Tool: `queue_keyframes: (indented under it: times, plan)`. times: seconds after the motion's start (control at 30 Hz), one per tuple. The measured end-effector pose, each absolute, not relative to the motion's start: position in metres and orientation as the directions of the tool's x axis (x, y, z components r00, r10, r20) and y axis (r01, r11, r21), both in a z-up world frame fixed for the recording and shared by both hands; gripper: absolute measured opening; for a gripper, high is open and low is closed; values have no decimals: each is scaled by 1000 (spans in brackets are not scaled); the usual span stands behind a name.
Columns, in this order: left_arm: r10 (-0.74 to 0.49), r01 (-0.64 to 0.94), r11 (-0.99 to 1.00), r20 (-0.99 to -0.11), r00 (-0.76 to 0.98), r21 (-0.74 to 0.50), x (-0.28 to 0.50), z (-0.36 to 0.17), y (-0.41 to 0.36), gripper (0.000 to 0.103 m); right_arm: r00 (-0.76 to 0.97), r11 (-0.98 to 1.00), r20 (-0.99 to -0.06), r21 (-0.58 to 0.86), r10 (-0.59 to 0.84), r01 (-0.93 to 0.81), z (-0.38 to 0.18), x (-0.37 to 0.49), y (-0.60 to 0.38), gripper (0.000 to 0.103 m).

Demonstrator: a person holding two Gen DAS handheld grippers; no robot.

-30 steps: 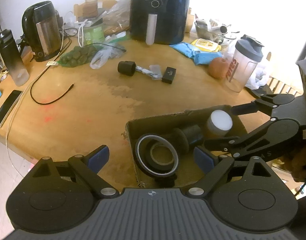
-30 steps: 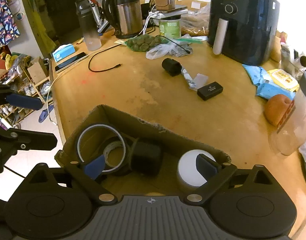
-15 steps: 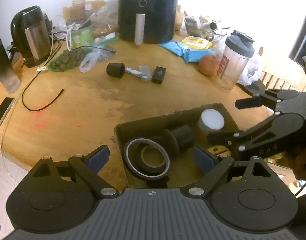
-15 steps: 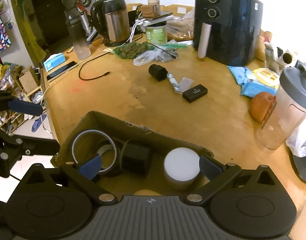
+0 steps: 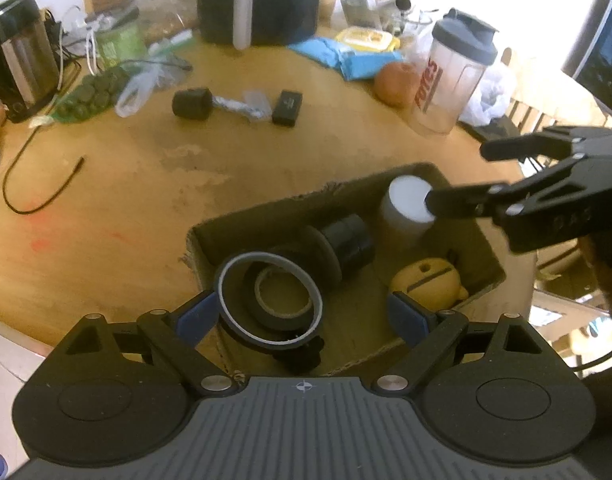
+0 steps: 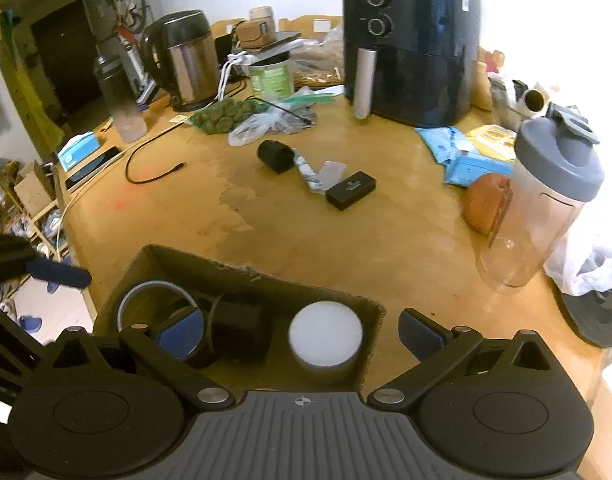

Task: Organize rigid objects

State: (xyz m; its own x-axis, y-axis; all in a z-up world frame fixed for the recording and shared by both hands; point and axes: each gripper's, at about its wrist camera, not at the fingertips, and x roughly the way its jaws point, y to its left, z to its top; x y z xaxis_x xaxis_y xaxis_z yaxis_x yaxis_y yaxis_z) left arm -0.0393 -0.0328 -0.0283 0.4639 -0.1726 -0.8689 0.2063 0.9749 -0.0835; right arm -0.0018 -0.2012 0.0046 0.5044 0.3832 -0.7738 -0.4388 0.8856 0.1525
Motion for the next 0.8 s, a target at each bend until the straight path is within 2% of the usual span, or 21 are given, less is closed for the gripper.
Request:
queue_keyframes:
  times: [0.5, 0.8]
  plan:
    - [-162, 225, 970, -926, 340, -88, -10, -66, -35, 92, 515, 912, -786, 146, 342, -384, 3, 9, -208, 103]
    - [-169, 238, 968, -906, 387, -79, -3, -52, -35, 92, 512, 920, -793, 152, 331, -360, 0, 18, -208, 103]
